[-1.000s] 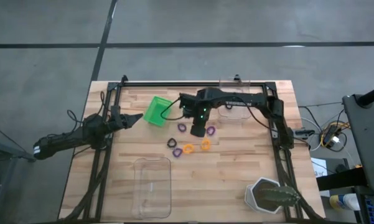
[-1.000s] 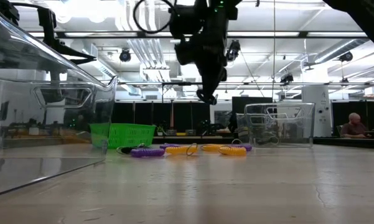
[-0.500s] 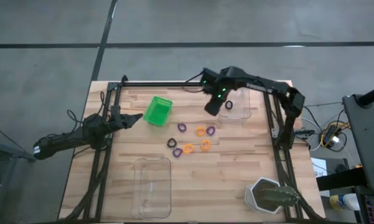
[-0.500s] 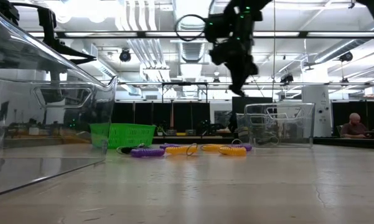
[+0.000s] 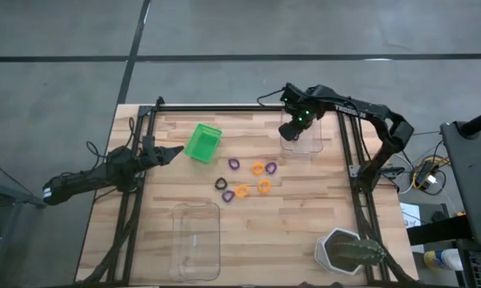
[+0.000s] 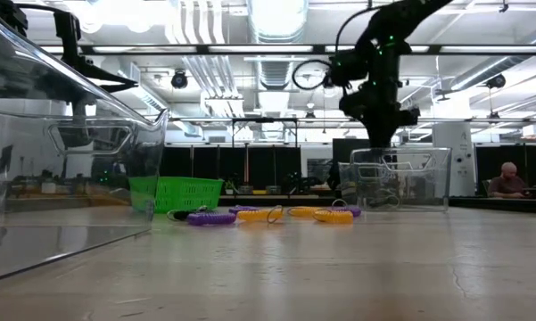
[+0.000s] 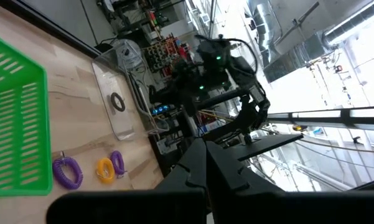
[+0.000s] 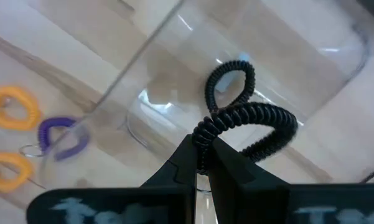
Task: Sort spring keychains
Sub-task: Put the right black spring keychain into the top transparent bin, then put the black spring keychain into the top transparent bin
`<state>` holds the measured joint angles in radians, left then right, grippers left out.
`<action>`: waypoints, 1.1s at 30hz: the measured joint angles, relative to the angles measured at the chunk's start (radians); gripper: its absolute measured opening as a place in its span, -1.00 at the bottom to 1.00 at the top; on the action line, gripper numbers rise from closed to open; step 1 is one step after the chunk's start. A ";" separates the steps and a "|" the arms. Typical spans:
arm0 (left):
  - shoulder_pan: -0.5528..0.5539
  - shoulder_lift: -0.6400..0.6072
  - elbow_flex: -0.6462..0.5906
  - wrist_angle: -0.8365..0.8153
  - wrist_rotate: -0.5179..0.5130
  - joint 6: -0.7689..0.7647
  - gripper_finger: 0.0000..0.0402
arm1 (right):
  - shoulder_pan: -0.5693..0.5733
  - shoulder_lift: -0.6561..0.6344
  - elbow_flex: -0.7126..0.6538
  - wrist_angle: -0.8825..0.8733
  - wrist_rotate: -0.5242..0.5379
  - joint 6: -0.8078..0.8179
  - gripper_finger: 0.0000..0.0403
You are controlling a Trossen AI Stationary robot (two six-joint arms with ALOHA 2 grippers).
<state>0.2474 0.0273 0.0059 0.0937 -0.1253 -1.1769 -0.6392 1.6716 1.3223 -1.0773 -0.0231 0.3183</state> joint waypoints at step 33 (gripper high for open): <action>0.000 0.000 0.000 0.000 -0.004 -0.006 -1.00 | -0.016 0.139 -0.096 0.125 0.027 -0.012 -0.35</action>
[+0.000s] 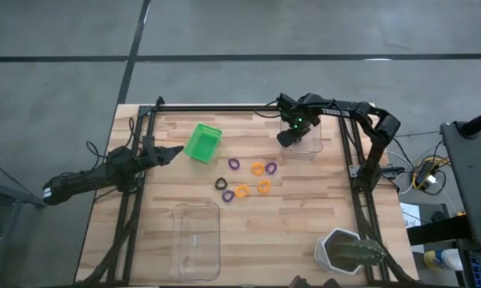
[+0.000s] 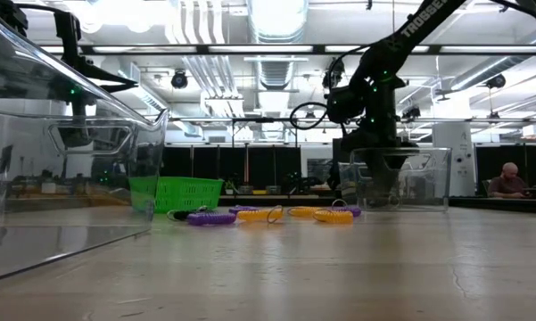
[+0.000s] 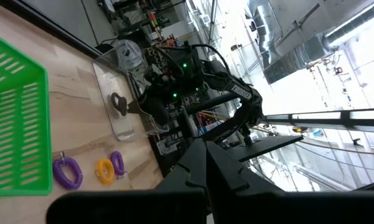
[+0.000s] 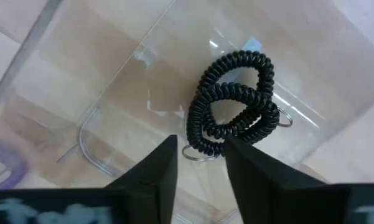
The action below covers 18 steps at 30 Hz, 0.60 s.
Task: Sort spring keychains
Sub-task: Put the black spring keychain into the top transparent bin
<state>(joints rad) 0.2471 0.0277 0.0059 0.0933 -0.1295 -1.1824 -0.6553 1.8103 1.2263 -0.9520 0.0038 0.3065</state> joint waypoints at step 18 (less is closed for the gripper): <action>0.000 0.000 0.000 0.000 0.000 0.000 -1.00 | 0.117 -0.030 0.252 -0.062 -0.003 -0.008 -0.25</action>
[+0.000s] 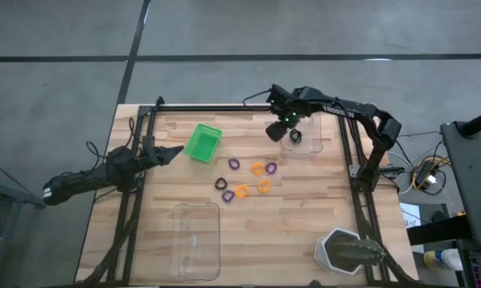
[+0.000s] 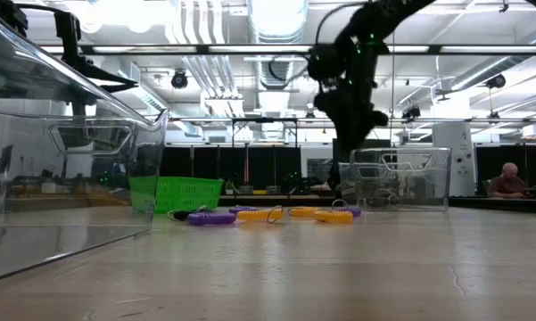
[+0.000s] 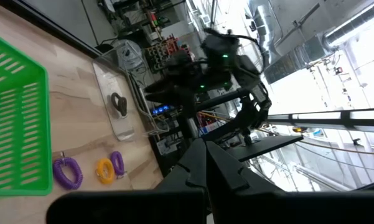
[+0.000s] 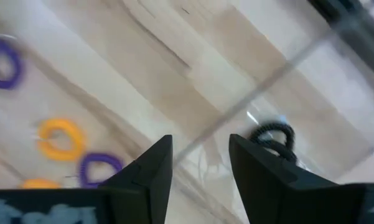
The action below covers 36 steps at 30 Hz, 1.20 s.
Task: Sort spring keychains
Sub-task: Put the black spring keychain into the top transparent bin
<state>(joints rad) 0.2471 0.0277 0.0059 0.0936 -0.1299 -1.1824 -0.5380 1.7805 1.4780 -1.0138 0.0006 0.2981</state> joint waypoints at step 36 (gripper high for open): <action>0.000 0.150 0.119 -0.033 0.026 0.055 -0.83 | 0.408 0.031 0.097 0.174 -0.088 0.108 -0.32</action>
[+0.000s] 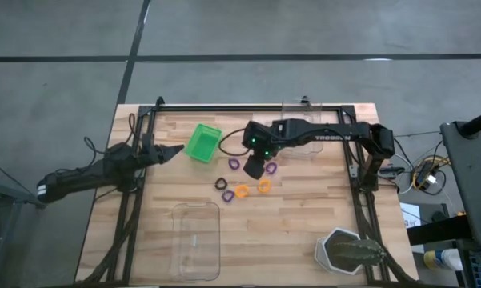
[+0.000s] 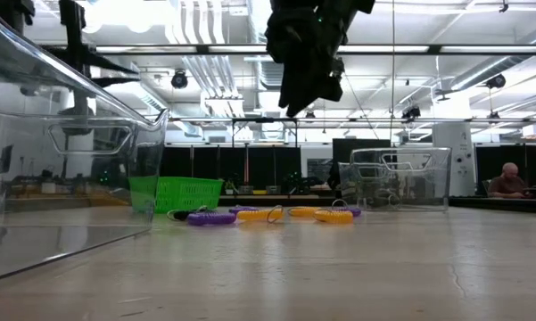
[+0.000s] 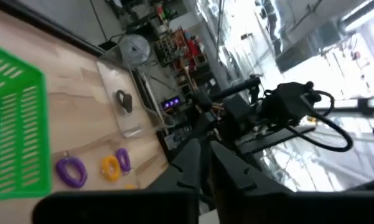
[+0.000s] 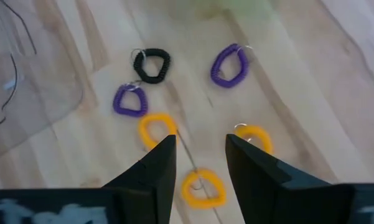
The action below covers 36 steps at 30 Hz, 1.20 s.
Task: Sort spring keychains
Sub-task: Put the black spring keychain into the top transparent bin
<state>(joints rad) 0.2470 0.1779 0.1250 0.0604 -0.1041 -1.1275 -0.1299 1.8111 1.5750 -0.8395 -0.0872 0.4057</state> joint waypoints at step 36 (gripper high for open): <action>-0.008 1.093 0.815 -0.564 0.247 0.596 -0.04 | 0.074 -0.275 -0.016 0.030 0.017 0.064 -0.38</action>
<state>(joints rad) 0.2390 1.2711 0.9397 -0.5037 0.1424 -0.5311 -0.0563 1.5360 1.5590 -0.8098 -0.0701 0.4693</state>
